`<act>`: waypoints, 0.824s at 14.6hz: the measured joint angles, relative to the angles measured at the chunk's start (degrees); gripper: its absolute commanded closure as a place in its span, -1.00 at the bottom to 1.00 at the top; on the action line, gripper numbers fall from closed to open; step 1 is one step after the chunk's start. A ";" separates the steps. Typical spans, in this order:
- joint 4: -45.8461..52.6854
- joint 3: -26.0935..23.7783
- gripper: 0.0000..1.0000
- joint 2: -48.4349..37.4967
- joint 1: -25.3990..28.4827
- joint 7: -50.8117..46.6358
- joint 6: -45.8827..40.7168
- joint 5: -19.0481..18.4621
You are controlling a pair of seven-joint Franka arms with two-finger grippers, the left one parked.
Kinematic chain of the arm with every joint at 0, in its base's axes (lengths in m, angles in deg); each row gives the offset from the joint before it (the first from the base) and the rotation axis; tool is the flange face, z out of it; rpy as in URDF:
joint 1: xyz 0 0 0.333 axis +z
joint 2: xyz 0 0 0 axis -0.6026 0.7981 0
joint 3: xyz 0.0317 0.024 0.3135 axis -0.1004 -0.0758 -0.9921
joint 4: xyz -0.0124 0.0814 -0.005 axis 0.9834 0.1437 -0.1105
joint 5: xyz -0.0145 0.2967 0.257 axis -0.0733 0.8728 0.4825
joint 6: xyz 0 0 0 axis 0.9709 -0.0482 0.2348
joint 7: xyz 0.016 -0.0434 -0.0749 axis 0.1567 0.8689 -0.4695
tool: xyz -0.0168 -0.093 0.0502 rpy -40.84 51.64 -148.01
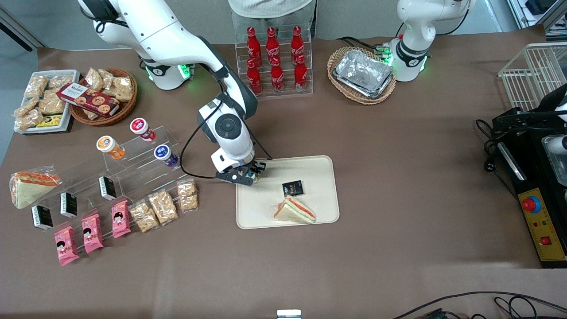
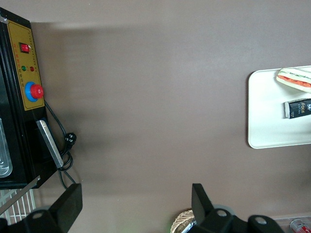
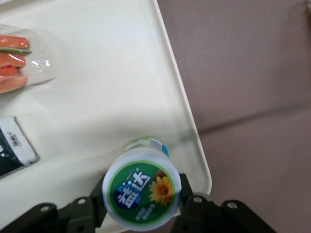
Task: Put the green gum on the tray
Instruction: 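Lower the bottle onto the tray beside the black packet and open the right gripper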
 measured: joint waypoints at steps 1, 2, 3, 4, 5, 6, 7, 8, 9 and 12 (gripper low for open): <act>0.03 0.00 -0.99 0.00 0.02 -0.05 0.02 0.00; 0.11 0.00 -0.99 0.00 0.02 -0.11 0.04 0.00; 0.17 0.02 -0.99 -0.01 0.02 -0.15 0.04 0.00; 0.23 0.04 -0.99 -0.01 0.02 -0.21 0.05 0.00; 0.27 0.05 -0.99 -0.01 0.02 -0.27 0.05 0.00; 0.31 0.05 -0.99 -0.01 0.02 -0.29 0.06 -0.01; 0.33 0.06 -0.99 -0.01 0.02 -0.33 0.06 -0.01; 0.36 0.09 -0.99 -0.02 0.02 -0.34 0.06 -0.01; 0.41 0.16 -0.99 -0.03 0.02 -0.34 0.06 -0.01; 0.83 0.73 -0.99 -0.47 -0.06 0.12 0.01 -0.07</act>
